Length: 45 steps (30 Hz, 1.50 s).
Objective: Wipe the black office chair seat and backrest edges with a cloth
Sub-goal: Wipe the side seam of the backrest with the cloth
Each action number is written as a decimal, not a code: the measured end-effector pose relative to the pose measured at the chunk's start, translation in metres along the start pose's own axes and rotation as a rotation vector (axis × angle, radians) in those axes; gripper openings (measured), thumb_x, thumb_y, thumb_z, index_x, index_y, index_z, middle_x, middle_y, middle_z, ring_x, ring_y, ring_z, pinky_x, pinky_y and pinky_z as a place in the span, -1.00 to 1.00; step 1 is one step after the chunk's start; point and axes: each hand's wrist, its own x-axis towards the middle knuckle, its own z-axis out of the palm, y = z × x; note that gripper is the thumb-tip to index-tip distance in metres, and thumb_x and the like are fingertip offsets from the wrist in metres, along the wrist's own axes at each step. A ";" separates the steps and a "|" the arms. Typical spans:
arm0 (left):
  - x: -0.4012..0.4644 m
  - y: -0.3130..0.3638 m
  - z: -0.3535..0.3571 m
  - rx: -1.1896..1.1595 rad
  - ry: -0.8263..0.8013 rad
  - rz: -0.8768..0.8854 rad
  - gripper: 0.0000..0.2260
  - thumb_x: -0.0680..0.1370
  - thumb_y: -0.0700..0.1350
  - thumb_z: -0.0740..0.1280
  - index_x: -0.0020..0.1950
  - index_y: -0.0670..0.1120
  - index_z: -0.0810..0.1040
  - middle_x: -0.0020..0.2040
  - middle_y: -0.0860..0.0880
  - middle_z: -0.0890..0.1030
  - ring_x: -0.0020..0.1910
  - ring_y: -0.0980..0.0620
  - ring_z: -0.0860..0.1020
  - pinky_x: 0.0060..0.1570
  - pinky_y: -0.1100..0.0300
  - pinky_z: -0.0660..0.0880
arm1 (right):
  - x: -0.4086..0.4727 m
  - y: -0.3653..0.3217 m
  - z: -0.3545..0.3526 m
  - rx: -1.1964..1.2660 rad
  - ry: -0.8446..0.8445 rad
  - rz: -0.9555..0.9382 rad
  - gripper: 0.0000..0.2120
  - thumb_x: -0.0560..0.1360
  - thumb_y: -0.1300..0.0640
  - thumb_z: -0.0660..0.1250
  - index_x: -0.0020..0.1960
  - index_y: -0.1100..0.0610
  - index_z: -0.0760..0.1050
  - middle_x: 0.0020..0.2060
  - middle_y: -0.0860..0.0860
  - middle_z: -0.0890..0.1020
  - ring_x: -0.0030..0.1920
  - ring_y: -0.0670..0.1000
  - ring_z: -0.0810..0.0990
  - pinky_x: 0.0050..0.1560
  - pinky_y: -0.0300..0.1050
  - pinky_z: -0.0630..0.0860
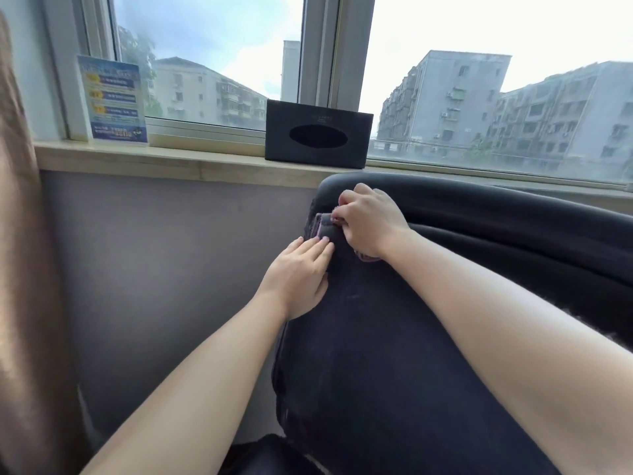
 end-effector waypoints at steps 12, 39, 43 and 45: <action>0.020 0.071 -0.032 0.059 -0.123 -0.036 -0.51 0.67 -0.06 -0.03 0.56 -0.18 -0.06 0.58 -0.11 -0.05 0.55 -0.06 0.00 0.50 0.08 -0.09 | -0.101 0.059 -0.030 0.052 0.137 0.179 -0.79 0.53 0.11 0.24 0.05 0.02 0.63 0.02 -0.02 0.59 0.10 0.11 0.44 0.05 -0.03 0.27; 0.041 0.250 -0.083 -0.083 -0.141 0.076 -0.47 0.67 0.01 -0.01 0.56 -0.16 -0.10 0.58 -0.08 -0.13 0.55 -0.14 -0.08 0.49 0.08 -0.08 | -0.329 0.122 -0.074 -0.082 0.530 0.451 -0.76 0.33 0.28 0.36 -0.03 0.12 0.65 -0.11 0.07 0.61 -0.16 0.18 0.53 -0.29 -0.04 0.52; 0.036 0.248 -0.085 -0.116 -0.157 0.098 -0.47 0.66 -0.02 0.02 0.57 -0.15 -0.10 0.58 -0.05 -0.14 0.55 -0.12 -0.09 0.49 0.08 -0.02 | -0.335 0.116 -0.069 -0.111 0.549 0.510 -0.69 0.29 0.35 0.47 0.01 0.14 0.65 -0.08 0.09 0.62 -0.11 0.10 0.43 -0.28 -0.05 0.53; 0.036 0.245 -0.087 -0.118 -0.159 0.099 -0.48 0.66 -0.04 0.02 0.57 -0.13 -0.08 0.58 -0.03 -0.13 0.55 -0.10 -0.07 0.49 0.07 0.00 | -0.334 0.113 -0.074 -0.068 0.567 0.521 -0.74 0.35 0.31 0.43 0.02 0.15 0.64 -0.09 0.09 0.62 -0.10 0.10 0.45 -0.28 -0.05 0.54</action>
